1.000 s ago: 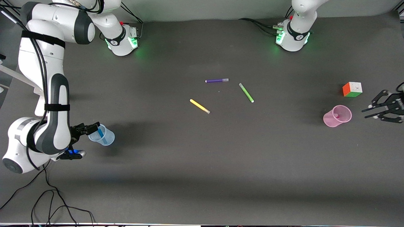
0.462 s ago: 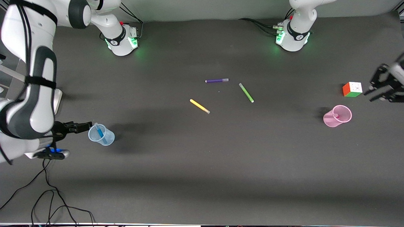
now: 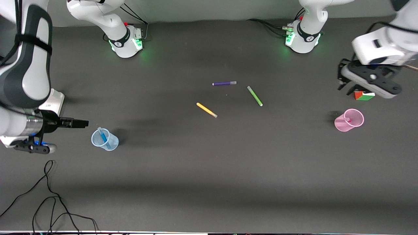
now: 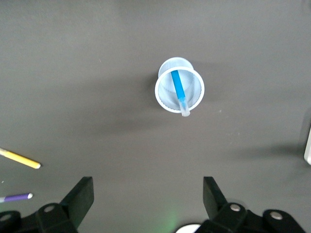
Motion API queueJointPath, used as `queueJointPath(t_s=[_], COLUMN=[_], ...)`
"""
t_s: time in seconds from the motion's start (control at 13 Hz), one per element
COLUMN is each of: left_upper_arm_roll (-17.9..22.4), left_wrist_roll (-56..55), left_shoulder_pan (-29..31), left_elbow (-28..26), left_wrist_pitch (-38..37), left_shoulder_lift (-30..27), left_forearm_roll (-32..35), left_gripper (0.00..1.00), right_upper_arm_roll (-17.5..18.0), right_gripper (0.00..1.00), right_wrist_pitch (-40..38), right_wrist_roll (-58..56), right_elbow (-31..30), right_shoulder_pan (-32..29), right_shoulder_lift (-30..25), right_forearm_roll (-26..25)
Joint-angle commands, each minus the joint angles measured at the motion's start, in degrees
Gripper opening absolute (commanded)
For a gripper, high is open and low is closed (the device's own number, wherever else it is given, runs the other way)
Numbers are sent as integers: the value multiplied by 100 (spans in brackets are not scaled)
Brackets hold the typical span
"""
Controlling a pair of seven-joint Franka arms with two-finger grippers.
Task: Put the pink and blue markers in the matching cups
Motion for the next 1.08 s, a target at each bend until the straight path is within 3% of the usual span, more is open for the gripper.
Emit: queueJointPath(t_s=[0.0,0.38,0.46,0.54,0.62,1.0], left_upper_arm_roll=[-265,-467,-494,-520,-520,-547], left_wrist_roll=[-1341,-2198,-2206,-2207,-2207,-2224], left_shoulder_pan=[-16,-25,-51,-77,-95,-69], left_elbow=[-27,-45,-36,-27,-27,-27], left_wrist_pitch=[-52,44,44,36,44,-52], left_shoulder_lift=[22,347,443,453,462,453], left_forearm_roll=[181,286,487,585,585,585], left_gripper=[31,34,48,98,99,99], right_upper_arm_roll=[-161,-65,144,599,1212,3456], right_gripper=[100,100,100,100,100,100], right_wrist_pitch=[593,997,1033,1024,1024,1024], right_wrist_roll=[277,331,331,331,322,313], right_elbow=[-862,-871,-880,-889,-897,-906], right_shoulder_pan=[399,444,339,-140,-720,-3050], right_shoulder_lift=[-794,-1251,-1374,-1453,-1541,-1753], right_forearm_roll=[-236,-771,-903,-965,-1001,-1159])
